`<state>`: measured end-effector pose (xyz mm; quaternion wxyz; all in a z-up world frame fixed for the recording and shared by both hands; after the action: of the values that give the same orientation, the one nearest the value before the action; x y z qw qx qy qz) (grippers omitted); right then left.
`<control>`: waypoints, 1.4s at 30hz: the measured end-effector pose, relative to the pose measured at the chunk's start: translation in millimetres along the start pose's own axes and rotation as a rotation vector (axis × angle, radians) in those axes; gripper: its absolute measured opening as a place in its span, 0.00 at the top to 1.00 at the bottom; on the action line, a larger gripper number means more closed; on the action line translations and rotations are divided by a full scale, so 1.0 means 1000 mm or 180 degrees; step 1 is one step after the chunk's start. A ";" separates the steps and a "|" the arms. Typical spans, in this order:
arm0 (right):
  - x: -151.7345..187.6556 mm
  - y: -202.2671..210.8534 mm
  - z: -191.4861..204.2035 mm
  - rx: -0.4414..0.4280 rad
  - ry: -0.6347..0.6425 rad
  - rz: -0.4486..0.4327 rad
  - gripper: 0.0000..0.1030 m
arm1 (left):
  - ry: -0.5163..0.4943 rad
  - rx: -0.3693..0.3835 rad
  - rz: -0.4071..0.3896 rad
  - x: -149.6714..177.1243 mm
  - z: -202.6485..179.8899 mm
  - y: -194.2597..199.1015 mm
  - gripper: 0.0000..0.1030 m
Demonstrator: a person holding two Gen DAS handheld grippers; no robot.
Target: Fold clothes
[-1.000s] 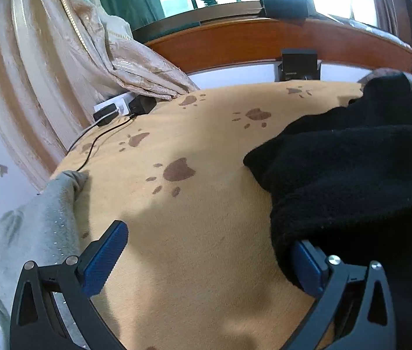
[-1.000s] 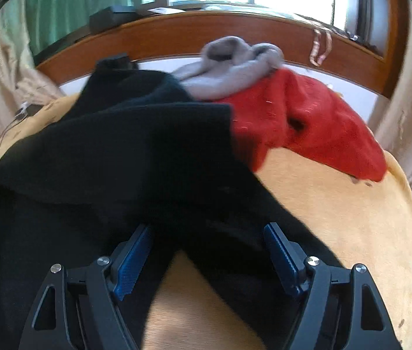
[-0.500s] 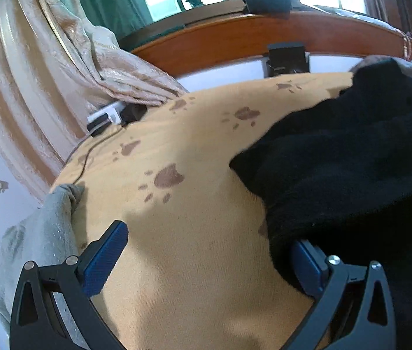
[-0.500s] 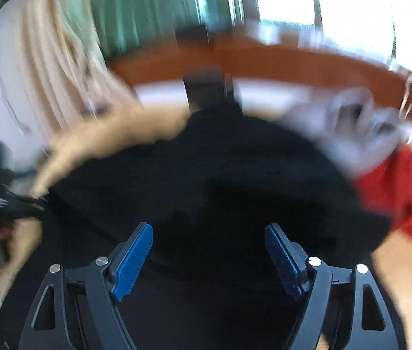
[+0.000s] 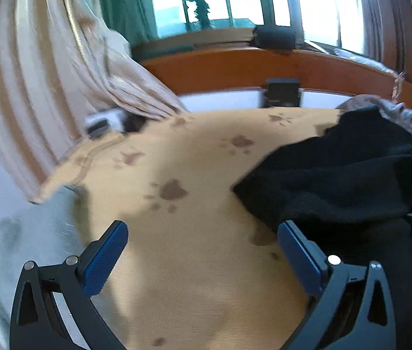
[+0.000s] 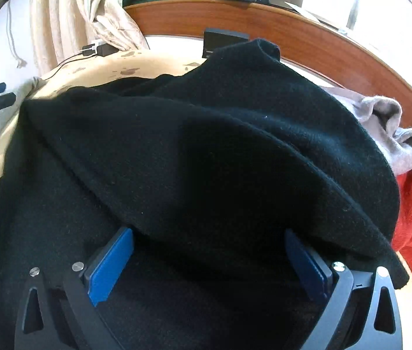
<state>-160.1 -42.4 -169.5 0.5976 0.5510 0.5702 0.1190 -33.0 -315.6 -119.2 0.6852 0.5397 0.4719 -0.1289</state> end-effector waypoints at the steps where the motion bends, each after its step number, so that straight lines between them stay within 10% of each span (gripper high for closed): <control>1: 0.000 -0.001 0.000 -0.0010 -0.0002 -0.0005 0.00 | -0.0010 -0.0089 -0.0006 0.001 0.007 0.001 0.00; 5: -0.001 -0.003 0.001 0.0020 0.0022 0.0000 0.00 | 0.0248 -0.0071 0.0223 0.020 0.032 0.001 0.00; 19: -0.001 0.005 0.000 0.0145 0.0076 -0.0003 0.00 | 0.0406 0.1558 0.0977 0.087 -0.045 0.049 0.00; 25: 0.026 0.105 0.007 -0.0121 -0.0568 -0.0718 0.00 | 0.0389 0.2097 0.1360 0.100 -0.074 0.054 0.00; 32: 0.110 0.170 0.032 -0.0028 -0.0627 -0.0626 0.00 | 0.0201 0.2102 0.1520 0.124 -0.096 0.062 0.02; 42: 0.149 0.159 0.056 -0.0111 -0.1038 -0.0586 0.03 | 0.0220 0.2009 0.1588 0.142 -0.092 0.082 0.02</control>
<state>10.5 101.3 -139.5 0.6999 0.4981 0.5116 -0.0171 50.1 -157.8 -177.6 0.4798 0.8255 0.2864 -0.0790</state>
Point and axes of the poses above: each gripper's, at about its wrist camera, not at the fingertips, and y roughly against the way its jaws point, z to its left, x to its underside, the point moved 10 cm from there along -y, roughly the way its jaws point, and after that the axes turned 15 degrees about y, right-handed, at the moved point
